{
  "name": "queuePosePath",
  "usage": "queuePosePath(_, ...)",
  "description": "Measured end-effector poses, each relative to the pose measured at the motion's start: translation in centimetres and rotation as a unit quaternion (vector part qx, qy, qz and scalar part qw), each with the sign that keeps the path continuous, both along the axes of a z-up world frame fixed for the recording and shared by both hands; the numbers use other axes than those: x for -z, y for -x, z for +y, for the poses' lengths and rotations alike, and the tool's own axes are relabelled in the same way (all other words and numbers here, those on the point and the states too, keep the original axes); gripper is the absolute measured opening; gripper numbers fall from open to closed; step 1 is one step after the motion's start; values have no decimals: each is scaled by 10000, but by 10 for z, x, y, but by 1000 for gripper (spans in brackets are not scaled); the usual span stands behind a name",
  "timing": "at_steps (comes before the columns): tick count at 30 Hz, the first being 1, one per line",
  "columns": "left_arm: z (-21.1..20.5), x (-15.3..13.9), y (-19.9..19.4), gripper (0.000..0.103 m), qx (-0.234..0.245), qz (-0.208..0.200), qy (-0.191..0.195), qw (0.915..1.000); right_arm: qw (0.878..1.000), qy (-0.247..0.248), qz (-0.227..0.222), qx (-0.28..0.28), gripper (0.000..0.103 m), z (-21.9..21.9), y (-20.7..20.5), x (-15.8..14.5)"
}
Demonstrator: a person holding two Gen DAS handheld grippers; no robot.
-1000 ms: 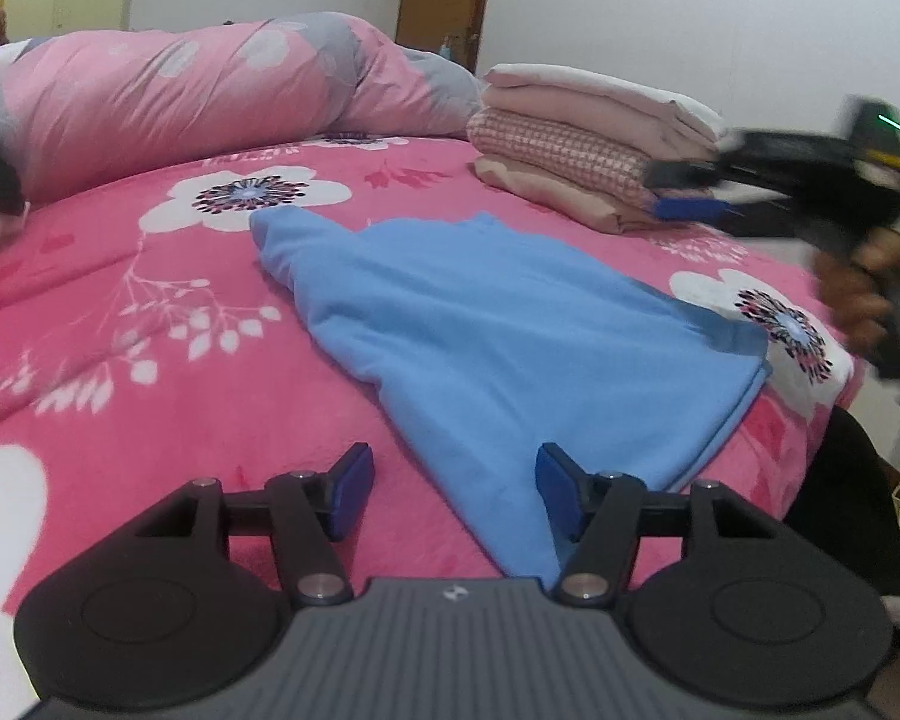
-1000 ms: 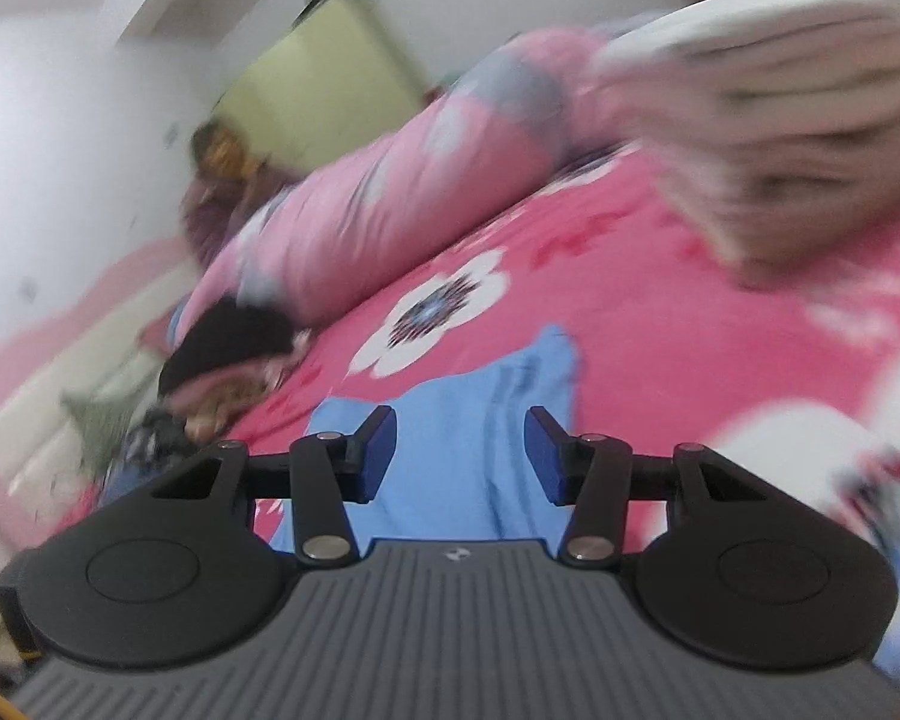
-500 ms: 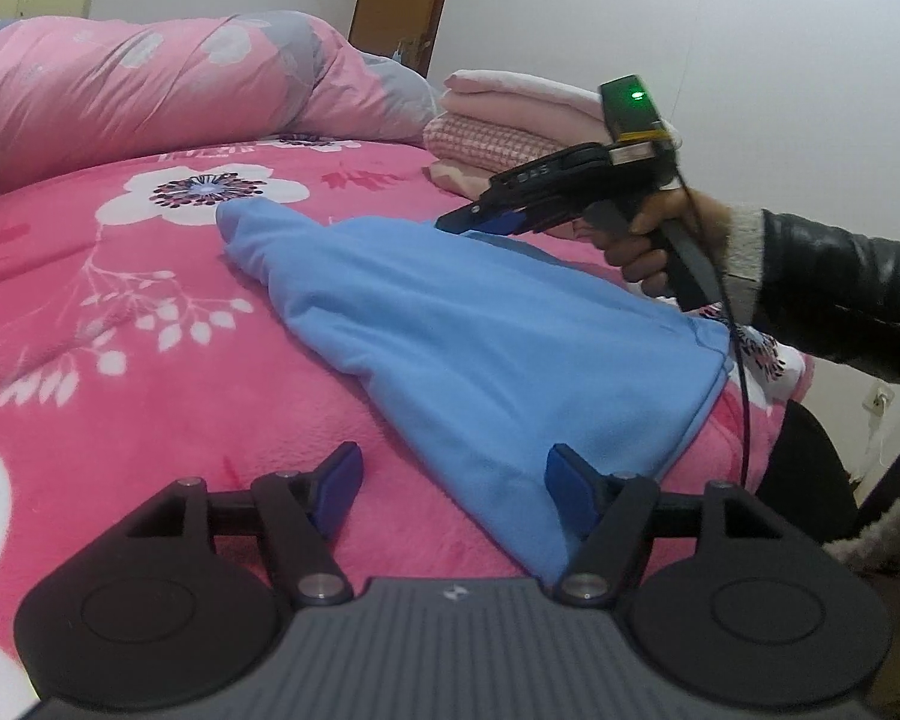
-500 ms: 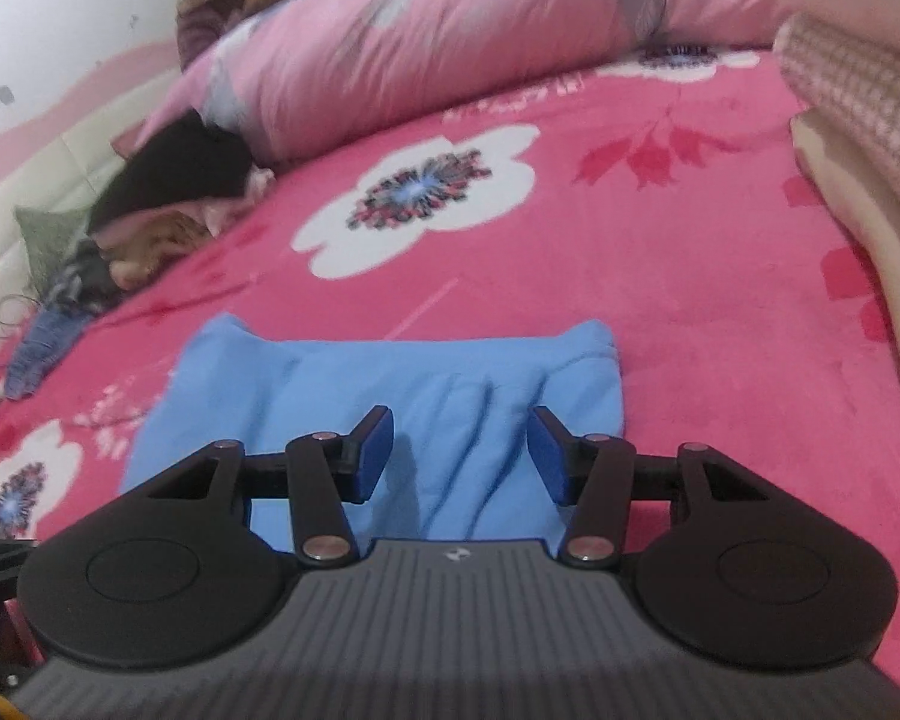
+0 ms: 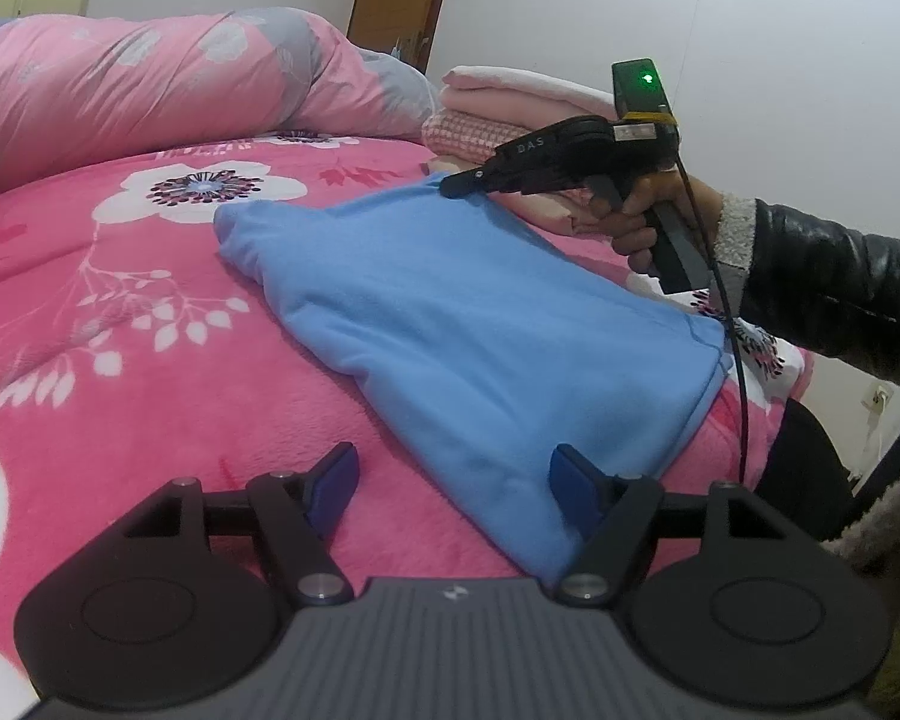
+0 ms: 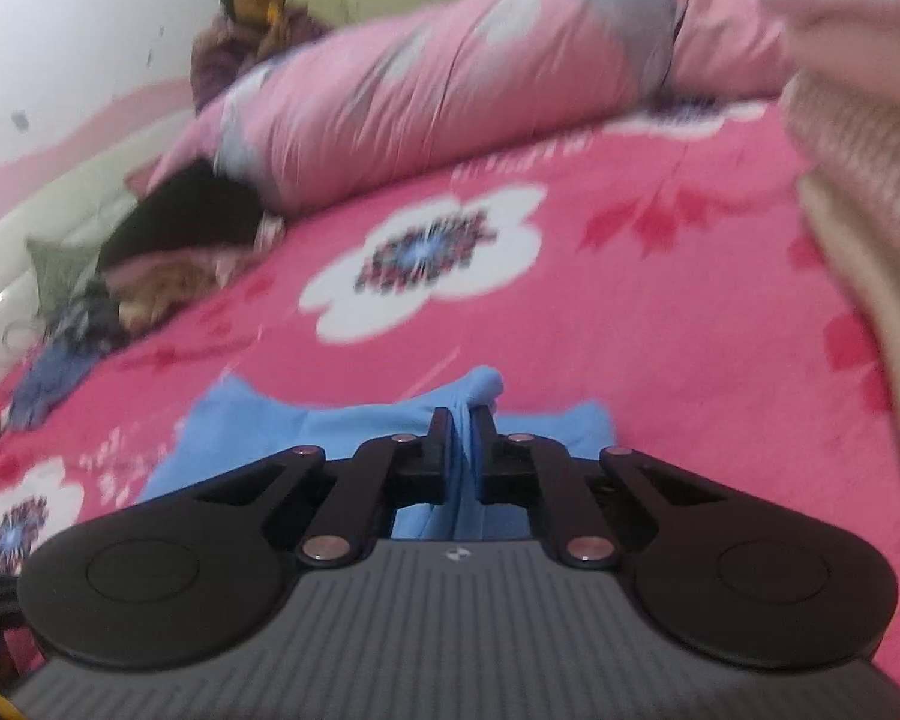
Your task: Fold clothes
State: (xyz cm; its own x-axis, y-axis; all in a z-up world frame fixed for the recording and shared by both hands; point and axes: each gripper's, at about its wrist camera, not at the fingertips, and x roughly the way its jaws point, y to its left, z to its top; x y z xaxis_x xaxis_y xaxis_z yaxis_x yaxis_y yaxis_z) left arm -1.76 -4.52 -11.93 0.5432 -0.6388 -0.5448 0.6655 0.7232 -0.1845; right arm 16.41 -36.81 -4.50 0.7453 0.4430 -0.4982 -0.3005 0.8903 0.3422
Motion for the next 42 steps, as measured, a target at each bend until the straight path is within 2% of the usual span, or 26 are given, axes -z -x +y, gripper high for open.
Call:
queuePosePath(7, -2, -3, -2, 73, -1, 32, -53, 10000, 9995, -131, 23, 293, 4, -16, -3, 15)
queuePosePath(15, -4, -5, 0, 73, -17, 48, -136, 9999, 9986, 57, 163, 499, 4, -16, -6, 34)
queuePosePath(18, -6, -7, -1, 74, -20, 52, -198, 9998, 9978, 185, 223, 590, 9, -15, -6, 33)
queuePosePath(20, -8, -8, 0, 76, -24, 53, -247, 9997, 9967, 165, 198, 766, 20, -20, 0, 26)
queuePosePath(21, -9, -8, 0, 76, -34, 53, -268, 9996, 9959, 140, 180, 870, 21, -23, 5, 21)
queuePosePath(26, -14, -9, 2, 77, -115, 34, -353, 9993, 9932, -77, -153, 1152, 22, -45, 59, -15)
queuePosePath(30, -15, -11, 1, 77, -247, 90, -355, 9990, 9972, 327, -488, 458, 23, -19, 110, -34)
queuePosePath(33, -16, -14, 1, 77, -357, 150, -325, 9987, 9936, 858, -672, -308, 22, 16, 135, -30)
queuePosePath(36, -14, -14, 0, 77, -421, 219, -236, 9986, 9892, 1381, -182, -448, 20, 30, 140, -4)
queuePosePath(38, -12, -14, 0, 77, -443, 250, -184, 9985, 9877, 1551, 74, -185, 18, 22, 147, 12)
queuePosePath(39, -12, -15, 0, 77, -451, 253, -185, 9985, 9892, 1456, 141, -18, 18, 13, 153, 15)
queuePosePath(42, -11, -15, 0, 77, -470, 255, -165, 9984, 9886, 1410, 118, 509, 18, -7, 174, 1)
